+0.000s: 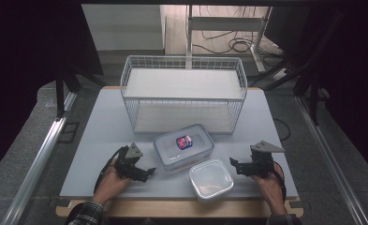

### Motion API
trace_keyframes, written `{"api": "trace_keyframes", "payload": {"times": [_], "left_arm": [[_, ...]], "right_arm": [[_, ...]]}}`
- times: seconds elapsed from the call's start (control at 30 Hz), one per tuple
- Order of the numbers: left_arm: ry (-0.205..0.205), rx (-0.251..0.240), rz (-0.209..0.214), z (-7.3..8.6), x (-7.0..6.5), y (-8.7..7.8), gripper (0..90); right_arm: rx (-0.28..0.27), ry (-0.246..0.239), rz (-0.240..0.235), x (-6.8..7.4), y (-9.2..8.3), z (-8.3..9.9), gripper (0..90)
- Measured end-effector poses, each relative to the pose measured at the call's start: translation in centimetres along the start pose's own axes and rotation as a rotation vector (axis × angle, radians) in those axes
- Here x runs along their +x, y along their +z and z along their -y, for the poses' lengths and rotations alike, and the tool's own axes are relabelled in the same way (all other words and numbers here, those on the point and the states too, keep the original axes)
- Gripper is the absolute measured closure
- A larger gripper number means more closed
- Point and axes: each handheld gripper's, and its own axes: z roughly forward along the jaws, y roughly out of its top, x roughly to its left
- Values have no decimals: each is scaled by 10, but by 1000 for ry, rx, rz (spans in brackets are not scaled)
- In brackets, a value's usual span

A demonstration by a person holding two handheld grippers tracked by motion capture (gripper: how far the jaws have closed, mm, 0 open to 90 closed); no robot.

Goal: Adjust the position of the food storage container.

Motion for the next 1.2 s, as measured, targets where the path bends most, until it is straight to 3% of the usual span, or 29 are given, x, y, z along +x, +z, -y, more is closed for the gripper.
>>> {"api": "trace_keyframes", "payload": {"times": [0.1,0.23,0.5,0.73,0.9,1.03,1.2], "left_arm": [[-16,-3,-2,1,3,-1,20],[-40,-23,-10,2,7,-3,21],[-84,-89,17,-1,7,-3,22],[-72,-57,23,-2,5,2,24],[-78,-58,29,-2,6,3,24],[-80,-61,26,-1,6,2,23],[-88,-60,30,-1,8,3,23]], "right_arm": [[2,38,-9,-4,-4,4,0],[2,41,-10,-5,-5,4,0],[30,-16,-20,0,3,0,0],[60,-13,-42,1,10,-1,0],[51,42,-44,-1,11,-3,0],[33,63,-25,6,7,-10,0],[40,50,-67,23,-1,-24,0]]}}
